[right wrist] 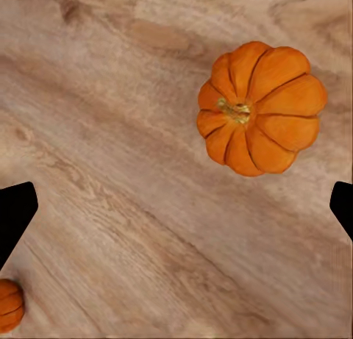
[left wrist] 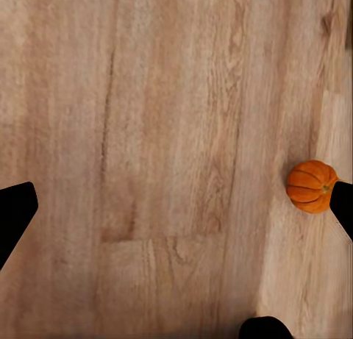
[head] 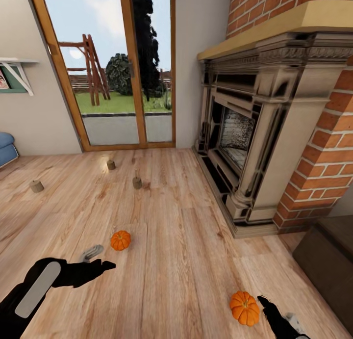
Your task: Place each of the two pumpkins and all three candles from the living room inside a cabinet in the living room (use any cabinet), then make sure every cabinet is closed, and position the cauldron so it is next to a table in the living room.
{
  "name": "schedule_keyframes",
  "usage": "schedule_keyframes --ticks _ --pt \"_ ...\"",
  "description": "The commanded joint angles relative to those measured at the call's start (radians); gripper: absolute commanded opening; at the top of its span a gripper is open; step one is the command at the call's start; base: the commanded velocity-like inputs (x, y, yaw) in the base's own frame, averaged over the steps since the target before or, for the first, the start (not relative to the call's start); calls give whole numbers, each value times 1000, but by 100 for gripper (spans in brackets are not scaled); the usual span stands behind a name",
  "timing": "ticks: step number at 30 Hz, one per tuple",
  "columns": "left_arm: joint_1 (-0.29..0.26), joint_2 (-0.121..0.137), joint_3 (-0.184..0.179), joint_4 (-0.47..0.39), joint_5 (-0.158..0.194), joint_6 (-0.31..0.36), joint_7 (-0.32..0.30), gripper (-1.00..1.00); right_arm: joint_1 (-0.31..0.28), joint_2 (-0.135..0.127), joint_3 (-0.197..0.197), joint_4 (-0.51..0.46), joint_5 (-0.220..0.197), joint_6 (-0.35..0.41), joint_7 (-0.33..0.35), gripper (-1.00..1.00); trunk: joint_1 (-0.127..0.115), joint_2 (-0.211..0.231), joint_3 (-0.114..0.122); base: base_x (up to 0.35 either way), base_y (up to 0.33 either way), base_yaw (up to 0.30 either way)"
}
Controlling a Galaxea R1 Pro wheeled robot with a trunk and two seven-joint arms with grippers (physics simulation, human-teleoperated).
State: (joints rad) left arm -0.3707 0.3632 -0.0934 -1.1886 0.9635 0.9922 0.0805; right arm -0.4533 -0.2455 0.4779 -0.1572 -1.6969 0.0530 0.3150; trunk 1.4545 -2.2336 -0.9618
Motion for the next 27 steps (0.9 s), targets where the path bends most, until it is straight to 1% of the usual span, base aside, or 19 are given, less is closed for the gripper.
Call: schedule_keyframes --ticks 1,4,7,8,9,11,14,19,23,27 --pt "-1 1 0 -4 11 2 8 100 -1 -2 5 -3 -10 32 -3 100 0 0 -1 12 0 0" --pt "-1 1 2 -8 13 2 8 100 -1 -4 5 -6 -10 67 -14 100 0 0 -1 29 0 0" --pt "-1 3 3 -9 14 2 0 100 -2 -4 5 -8 -10 80 -40 100 0 0 -1 202 0 0" --pt "-1 3 3 -9 15 2 -12 100 -3 -4 5 -8 -10 82 -53 100 0 0 -1 183 0 0" --pt "-1 5 2 -9 14 2 -37 100 -3 -4 5 -8 -11 84 -67 100 0 0 -1 97 0 0" --pt "0 8 2 -8 14 2 -70 100 -4 -5 5 -8 -11 87 -76 100 0 0 -1 51 0 0" --pt "1 10 1 -7 14 2 -96 100 -4 -5 5 -7 -12 90 -82 100 0 0 -1 54 0 0" --pt "1 11 1 -6 14 2 -103 100 -4 -5 4 -4 -18 92 -91 100 0 0 -1 106 0 0" --pt "2 11 1 -6 14 2 -103 100 -4 -5 4 -4 -24 91 -125 100 0 0 -1 69 1 0" --pt "2 10 1 -6 14 2 -103 100 -4 -5 4 -4 -25 91 -140 100 0 0 -1 143 14 0"
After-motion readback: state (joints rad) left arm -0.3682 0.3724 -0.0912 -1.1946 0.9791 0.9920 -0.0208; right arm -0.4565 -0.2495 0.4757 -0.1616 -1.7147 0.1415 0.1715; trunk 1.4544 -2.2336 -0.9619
